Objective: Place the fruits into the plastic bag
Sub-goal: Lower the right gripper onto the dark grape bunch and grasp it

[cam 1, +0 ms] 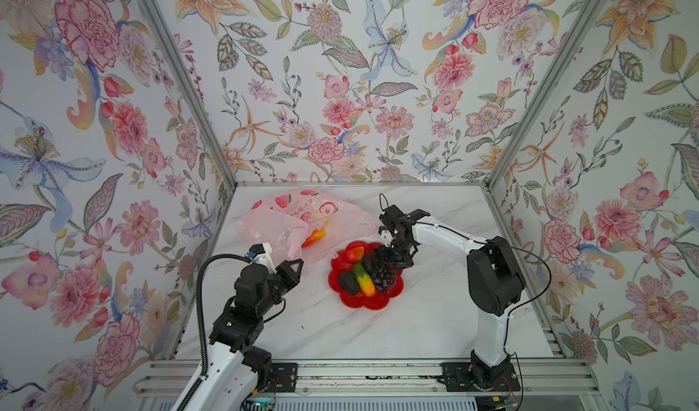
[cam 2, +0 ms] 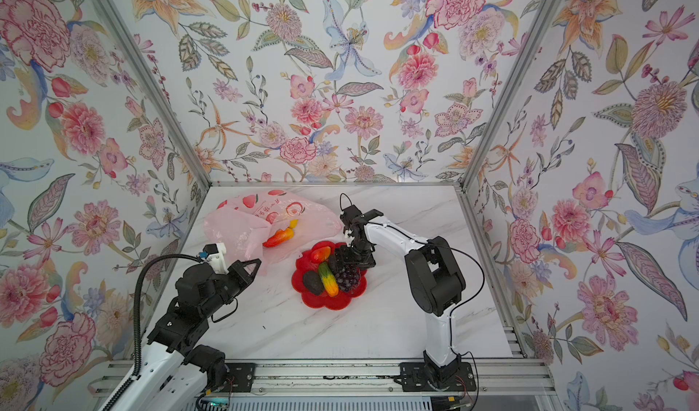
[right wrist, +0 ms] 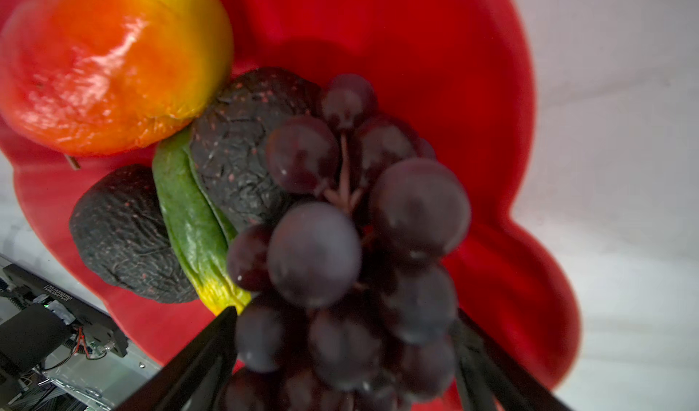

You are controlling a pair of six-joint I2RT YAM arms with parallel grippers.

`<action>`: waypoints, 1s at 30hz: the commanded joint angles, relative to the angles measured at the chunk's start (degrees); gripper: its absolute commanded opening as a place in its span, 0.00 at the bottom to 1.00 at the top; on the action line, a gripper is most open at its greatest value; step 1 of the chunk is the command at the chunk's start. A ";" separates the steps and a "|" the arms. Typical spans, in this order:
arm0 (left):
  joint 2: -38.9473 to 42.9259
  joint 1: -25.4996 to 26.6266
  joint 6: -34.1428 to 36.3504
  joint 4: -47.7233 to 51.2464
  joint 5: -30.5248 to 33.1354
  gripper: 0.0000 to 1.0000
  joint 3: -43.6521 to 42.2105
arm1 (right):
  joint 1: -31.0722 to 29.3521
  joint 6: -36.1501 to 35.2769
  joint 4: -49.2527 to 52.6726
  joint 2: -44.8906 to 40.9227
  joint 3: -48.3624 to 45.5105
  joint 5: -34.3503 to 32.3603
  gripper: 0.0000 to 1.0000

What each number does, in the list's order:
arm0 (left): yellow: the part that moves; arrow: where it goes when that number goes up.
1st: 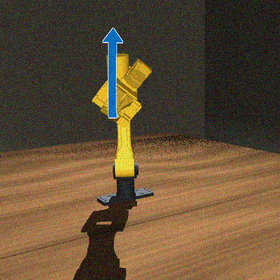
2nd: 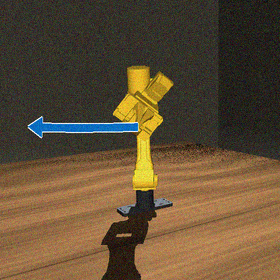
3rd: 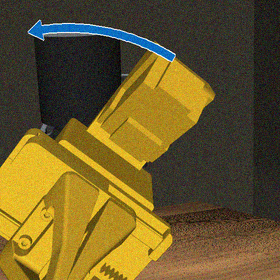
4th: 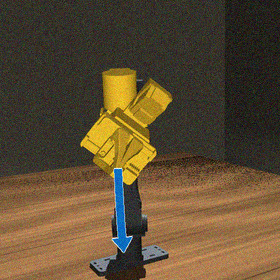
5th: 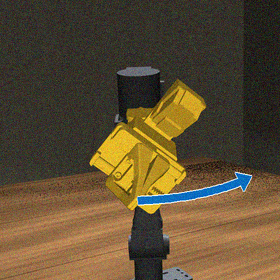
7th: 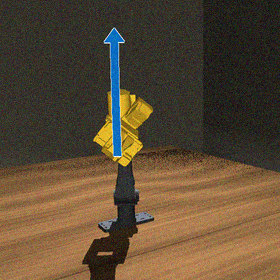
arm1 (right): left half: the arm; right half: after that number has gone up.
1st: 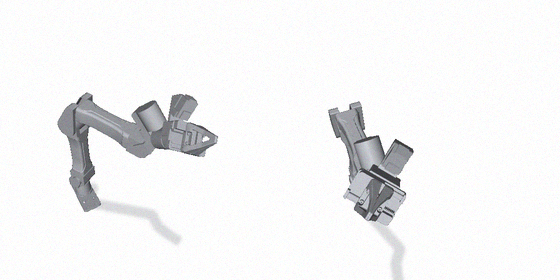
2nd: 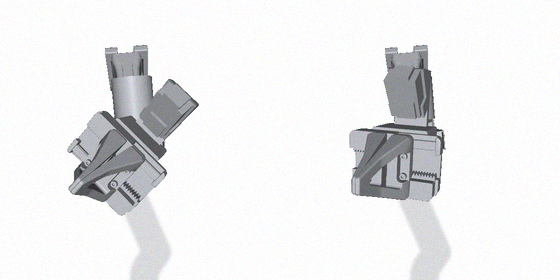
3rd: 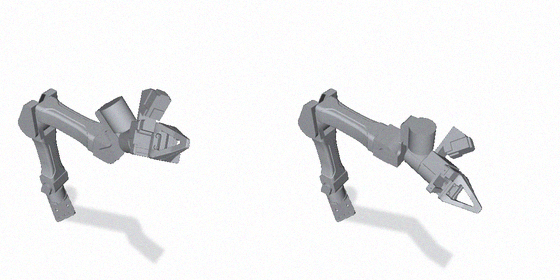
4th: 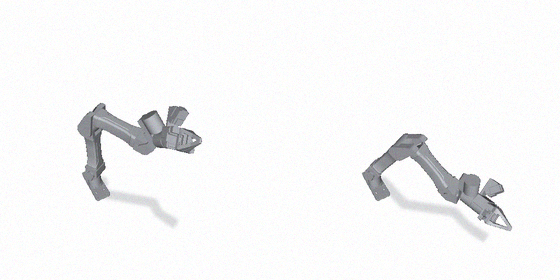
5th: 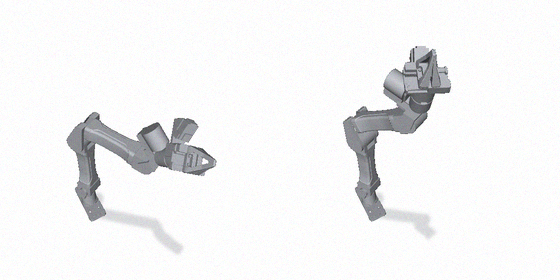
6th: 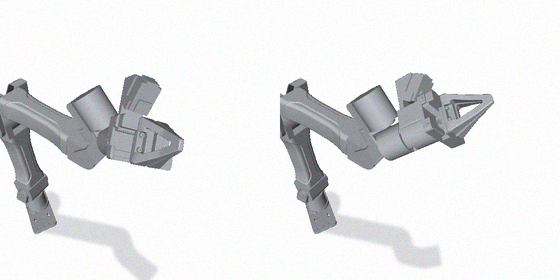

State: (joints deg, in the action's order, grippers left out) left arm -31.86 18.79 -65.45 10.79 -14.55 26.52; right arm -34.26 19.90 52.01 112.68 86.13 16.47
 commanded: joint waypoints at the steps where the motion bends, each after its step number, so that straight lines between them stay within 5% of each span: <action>1: -0.26 0.20 -0.12 0.39 -0.20 0.00 -0.28 | 0.16 0.58 -1.24 1.65 0.74 1.40 0.82; 30: -3.23 0.14 0.63 -0.81 -2.41 0.00 0.07 | 2.08 3.74 -6.30 1.07 -3.41 4.14 0.50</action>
State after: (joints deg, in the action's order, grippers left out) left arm -35.00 18.79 -65.41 10.72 -16.12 26.52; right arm -32.99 22.52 46.76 115.57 83.94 20.86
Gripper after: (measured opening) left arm 0.047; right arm 0.505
